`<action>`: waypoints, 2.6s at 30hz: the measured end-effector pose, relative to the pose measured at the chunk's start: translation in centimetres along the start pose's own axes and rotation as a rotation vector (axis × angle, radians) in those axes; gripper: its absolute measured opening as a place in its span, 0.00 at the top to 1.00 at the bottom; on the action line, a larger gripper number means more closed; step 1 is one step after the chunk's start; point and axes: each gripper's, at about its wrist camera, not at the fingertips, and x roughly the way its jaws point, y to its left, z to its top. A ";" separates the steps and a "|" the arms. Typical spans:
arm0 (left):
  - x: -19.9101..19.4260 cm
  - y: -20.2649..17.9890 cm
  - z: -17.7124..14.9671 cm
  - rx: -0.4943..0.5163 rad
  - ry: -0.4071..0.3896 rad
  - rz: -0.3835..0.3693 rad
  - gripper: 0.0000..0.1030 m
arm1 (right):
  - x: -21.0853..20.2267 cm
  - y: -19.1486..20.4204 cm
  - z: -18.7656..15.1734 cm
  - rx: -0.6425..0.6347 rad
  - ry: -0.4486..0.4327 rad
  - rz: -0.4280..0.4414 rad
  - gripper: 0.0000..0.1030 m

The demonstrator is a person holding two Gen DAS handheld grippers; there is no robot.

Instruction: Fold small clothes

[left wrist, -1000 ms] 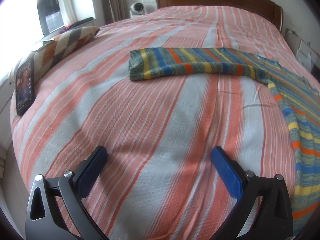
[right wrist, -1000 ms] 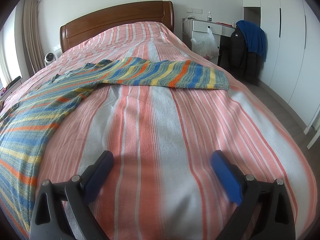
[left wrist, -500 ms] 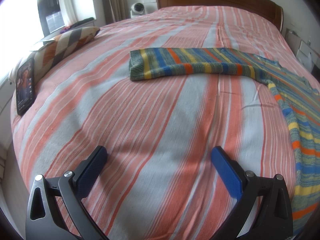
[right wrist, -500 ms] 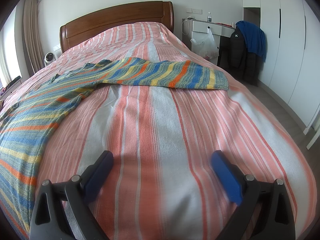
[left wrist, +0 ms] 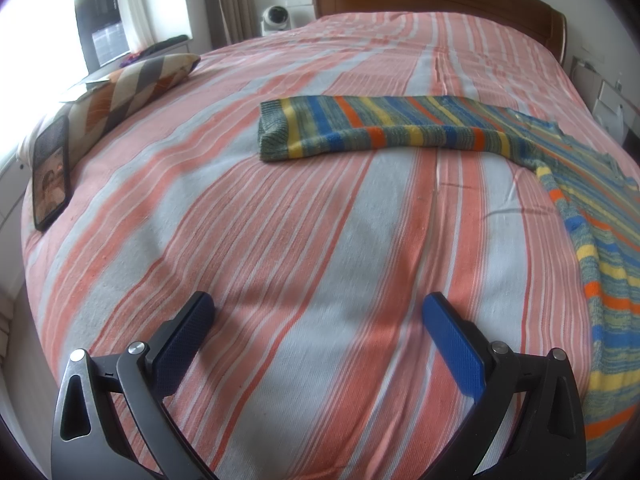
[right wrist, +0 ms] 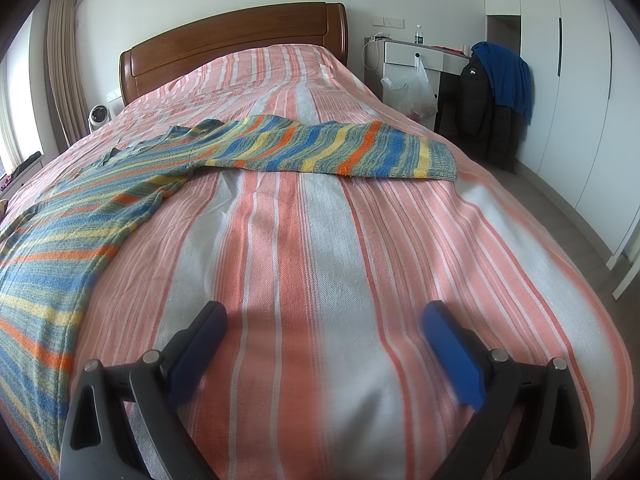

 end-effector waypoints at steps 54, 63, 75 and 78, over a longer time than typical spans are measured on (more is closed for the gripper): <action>3.9 -4.1 5.2 0.196 -0.009 -0.213 0.00 | 0.3 -0.3 0.1 -0.009 -0.003 -0.016 0.05; 3.9 -4.3 4.6 0.186 -0.031 -0.216 0.00 | 0.4 -0.3 0.1 -0.012 -0.002 -0.020 0.05; 3.7 -4.1 4.3 0.189 -0.032 -0.212 0.00 | 0.7 -0.4 0.3 -0.018 0.008 -0.042 0.04; 3.7 -4.2 4.3 0.189 -0.033 -0.212 0.00 | 0.7 -0.2 0.4 -0.020 0.014 -0.059 0.03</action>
